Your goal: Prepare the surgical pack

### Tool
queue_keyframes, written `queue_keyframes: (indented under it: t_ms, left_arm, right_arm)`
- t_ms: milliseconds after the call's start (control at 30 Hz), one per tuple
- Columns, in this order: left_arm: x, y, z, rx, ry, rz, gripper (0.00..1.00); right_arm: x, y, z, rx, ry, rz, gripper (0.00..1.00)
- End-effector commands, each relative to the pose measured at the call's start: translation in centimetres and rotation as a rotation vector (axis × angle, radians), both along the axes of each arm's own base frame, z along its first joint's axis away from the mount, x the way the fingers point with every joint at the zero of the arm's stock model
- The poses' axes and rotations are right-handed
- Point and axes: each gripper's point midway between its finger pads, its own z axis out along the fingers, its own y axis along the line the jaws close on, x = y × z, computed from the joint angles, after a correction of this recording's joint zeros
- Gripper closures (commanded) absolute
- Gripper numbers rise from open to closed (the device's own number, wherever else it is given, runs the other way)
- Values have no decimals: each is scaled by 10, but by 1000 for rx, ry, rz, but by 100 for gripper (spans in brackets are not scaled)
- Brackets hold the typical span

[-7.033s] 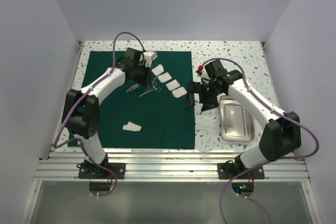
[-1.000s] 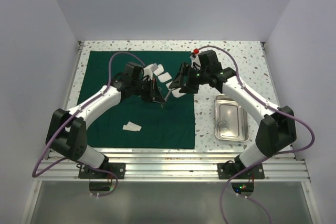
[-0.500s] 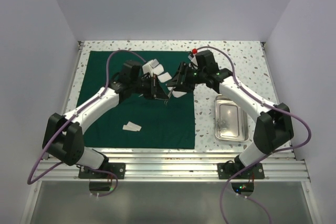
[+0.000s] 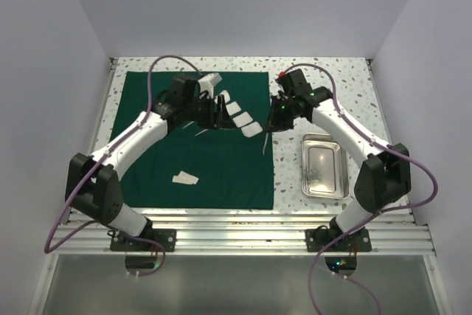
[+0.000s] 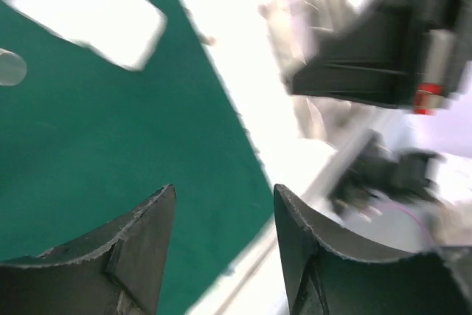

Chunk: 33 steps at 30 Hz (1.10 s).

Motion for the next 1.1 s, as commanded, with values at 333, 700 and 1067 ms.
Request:
queue_keyframes:
  t_ms: [333,700,1067]
  left_arm:
    - [136,109,-71,438,-110,217,49]
    - [162,136,-116,625,-74,247,42]
    - [167,138,-142,659,-85,209,50]
  right_arm:
    - [-79,-224,-56,-774,183,-67,100]
    - [-83,-207,-113,-694,343,-31,100]
    - [-93,-199,-125,-648,385,-31,77]
